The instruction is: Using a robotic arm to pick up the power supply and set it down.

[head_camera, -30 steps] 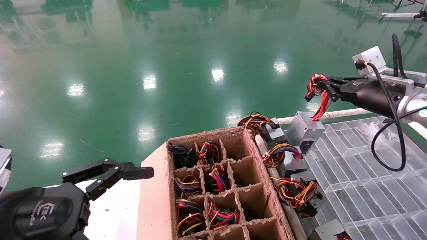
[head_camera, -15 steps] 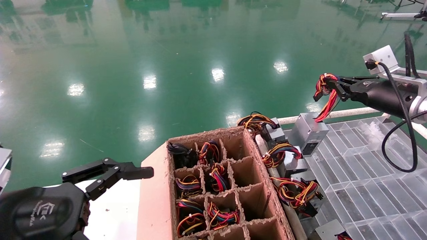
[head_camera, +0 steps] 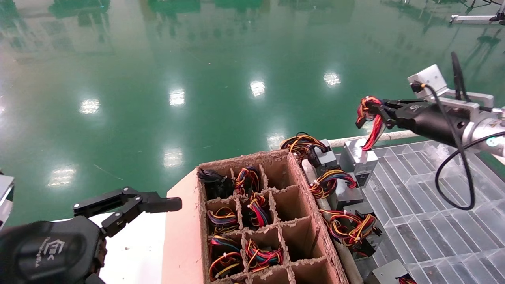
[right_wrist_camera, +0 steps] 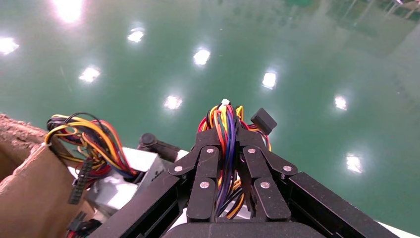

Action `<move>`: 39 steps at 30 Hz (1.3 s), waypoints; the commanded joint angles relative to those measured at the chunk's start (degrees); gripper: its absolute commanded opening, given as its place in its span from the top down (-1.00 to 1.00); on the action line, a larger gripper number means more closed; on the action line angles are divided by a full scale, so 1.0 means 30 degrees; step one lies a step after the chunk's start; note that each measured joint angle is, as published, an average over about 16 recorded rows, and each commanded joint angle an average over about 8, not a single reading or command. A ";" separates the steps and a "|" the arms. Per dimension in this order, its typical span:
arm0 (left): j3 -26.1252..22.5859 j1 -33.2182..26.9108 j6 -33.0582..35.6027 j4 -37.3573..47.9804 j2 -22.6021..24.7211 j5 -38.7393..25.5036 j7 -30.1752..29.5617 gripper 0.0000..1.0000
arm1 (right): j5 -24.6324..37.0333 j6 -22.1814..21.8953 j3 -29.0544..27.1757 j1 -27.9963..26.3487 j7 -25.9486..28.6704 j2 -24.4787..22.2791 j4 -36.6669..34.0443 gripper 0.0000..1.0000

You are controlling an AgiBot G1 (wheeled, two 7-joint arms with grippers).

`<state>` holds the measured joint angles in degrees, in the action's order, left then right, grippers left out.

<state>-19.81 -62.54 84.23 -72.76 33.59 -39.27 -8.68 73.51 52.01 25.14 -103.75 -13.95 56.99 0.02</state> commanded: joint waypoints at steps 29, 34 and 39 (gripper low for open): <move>0.0000 0.0005 -0.0007 0.0005 -0.0002 0.0006 0.0002 -1.00 | -0.0075 -0.0167 -0.0037 0.0217 -0.0135 0.0255 0.0003 -1.00; -0.0001 0.0004 -0.0006 0.0007 -0.0002 0.0005 0.0003 -1.00 | -0.0230 0.0006 -0.0082 0.0414 -0.0008 0.0138 0.0366 -1.00; -0.0002 0.0003 -0.0006 0.0010 -0.0002 0.0006 0.0004 -1.00 | -0.0856 0.0681 -0.0261 0.1238 0.0488 -0.0311 0.1821 -1.00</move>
<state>-19.82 -62.53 84.21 -72.73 33.59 -39.25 -8.67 70.69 54.34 24.29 -99.70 -12.27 55.87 6.09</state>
